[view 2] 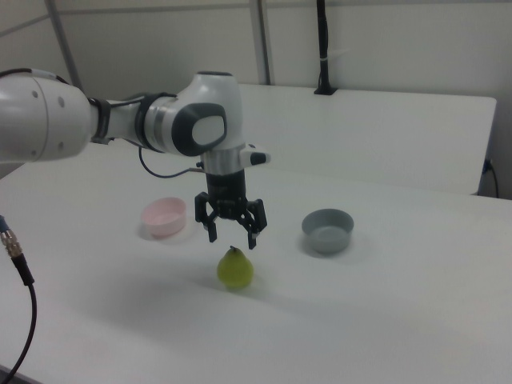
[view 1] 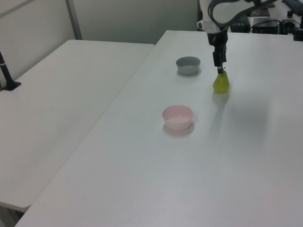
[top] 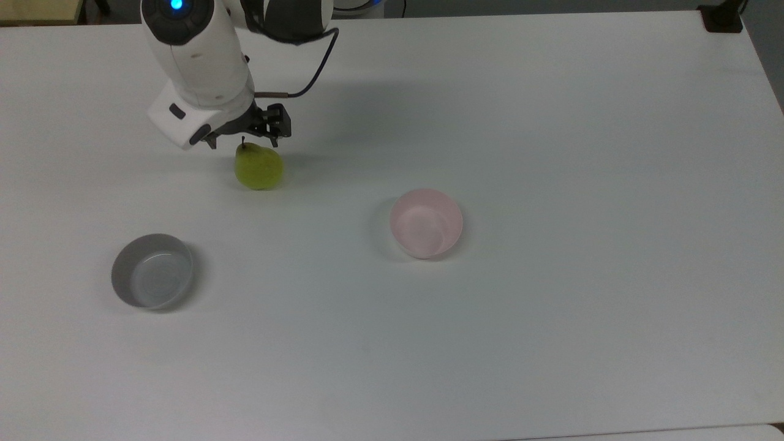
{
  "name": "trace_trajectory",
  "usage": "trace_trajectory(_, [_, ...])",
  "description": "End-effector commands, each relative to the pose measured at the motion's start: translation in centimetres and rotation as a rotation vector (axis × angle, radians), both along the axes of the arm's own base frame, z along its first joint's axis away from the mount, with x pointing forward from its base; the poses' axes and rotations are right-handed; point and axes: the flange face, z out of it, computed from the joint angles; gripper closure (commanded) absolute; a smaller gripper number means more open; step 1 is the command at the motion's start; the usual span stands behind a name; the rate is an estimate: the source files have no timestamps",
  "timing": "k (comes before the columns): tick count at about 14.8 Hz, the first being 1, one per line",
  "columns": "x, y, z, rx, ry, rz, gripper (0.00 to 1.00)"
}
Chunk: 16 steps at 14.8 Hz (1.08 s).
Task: Place the pear in the bowl
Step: 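Close the gripper on the pear and lift it off the table, then carry the pear over the pink bowl and lower it inside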
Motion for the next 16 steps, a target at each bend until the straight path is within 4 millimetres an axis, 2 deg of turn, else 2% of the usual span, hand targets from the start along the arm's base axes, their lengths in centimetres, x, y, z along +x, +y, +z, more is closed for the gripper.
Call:
trace_trajectory(1, [-0.1, -0.3, -3.2, -0.032, 0.006, 0.048, 0.0])
trace_trajectory(4, [0.0, -0.1, -6.1, -0.051, 0.038, 0.068, 0.0])
trace_trajectory(6, [0.0, 0.0, -6.7, -0.052, 0.044, 0.069, 0.0])
trace_trajectory(7, [0.0, 0.0, -6.8, -0.051, 0.047, 0.069, 0.04])
trace_trajectory(9, [0.0, 0.0, -6.7, -0.054, 0.043, 0.059, 0.41])
trace_trajectory(11, [0.0, 0.0, -6.6, -0.053, 0.042, 0.056, 0.57])
trace_trajectory(13, [-0.1, 0.1, -5.8, -0.048, 0.04, 0.052, 0.67])
trace_trajectory(16, [-0.5, -0.1, -0.9, -0.04, 0.001, 0.022, 0.68])
